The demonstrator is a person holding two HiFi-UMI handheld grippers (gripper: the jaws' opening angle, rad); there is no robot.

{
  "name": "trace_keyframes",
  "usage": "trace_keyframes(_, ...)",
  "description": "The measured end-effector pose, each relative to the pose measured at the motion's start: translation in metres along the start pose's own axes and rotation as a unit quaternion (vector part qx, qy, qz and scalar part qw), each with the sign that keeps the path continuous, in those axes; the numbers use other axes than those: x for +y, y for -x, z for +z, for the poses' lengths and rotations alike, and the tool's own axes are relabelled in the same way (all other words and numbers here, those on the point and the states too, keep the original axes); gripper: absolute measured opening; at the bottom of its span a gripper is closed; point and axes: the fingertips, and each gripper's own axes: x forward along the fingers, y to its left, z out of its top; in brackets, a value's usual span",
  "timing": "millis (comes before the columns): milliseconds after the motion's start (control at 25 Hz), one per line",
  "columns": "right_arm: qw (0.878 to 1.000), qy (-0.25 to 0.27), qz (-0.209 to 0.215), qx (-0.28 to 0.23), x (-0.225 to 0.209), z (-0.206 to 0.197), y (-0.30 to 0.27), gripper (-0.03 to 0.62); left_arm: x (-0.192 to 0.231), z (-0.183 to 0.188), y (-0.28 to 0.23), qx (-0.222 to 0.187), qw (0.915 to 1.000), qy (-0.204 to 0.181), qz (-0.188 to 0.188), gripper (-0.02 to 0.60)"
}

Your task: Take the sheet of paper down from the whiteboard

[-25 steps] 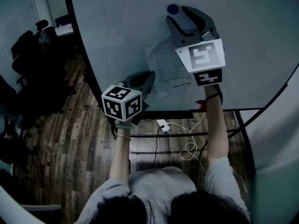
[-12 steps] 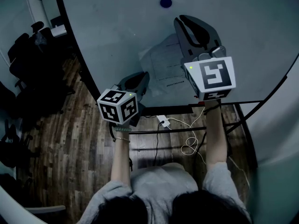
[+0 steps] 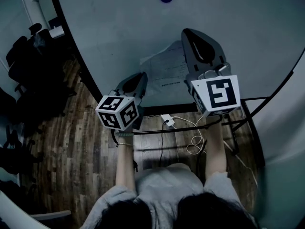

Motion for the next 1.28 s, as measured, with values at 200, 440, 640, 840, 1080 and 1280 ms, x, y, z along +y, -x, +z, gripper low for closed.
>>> trace_keyframes(200,0.999,-0.04,0.001,-0.003,0.011,-0.012,0.01,0.002,0.003,0.004,0.004,-0.007,0.9999,-0.009,0.009,0.005)
trace_keyframes(440,0.998,-0.063,-0.017,0.026,0.014,-0.029,0.026,0.002,0.009,-0.004,0.007,0.0,0.9998,-0.006,0.02,0.005)
trace_keyframes(640,0.996,-0.088,-0.015,0.018,0.02,-0.034,0.041,0.002,0.016,-0.01,0.01,0.003,0.9995,-0.005,0.03,0.005)
trace_keyframes(840,0.993,-0.107,-0.017,0.036,0.023,-0.045,0.049,0.002,0.021,-0.013,0.011,0.006,0.9993,-0.004,0.037,0.005)
trace_keyframes(1080,0.992,-0.116,-0.016,0.044,0.027,-0.056,0.059,0.0,0.021,-0.019,0.011,0.009,0.9992,-0.006,0.039,0.005)
trace_keyframes(1280,0.992,-0.114,-0.014,0.05,0.026,-0.06,0.061,0.0,0.019,-0.02,0.009,0.011,0.9991,-0.008,0.039,0.005)
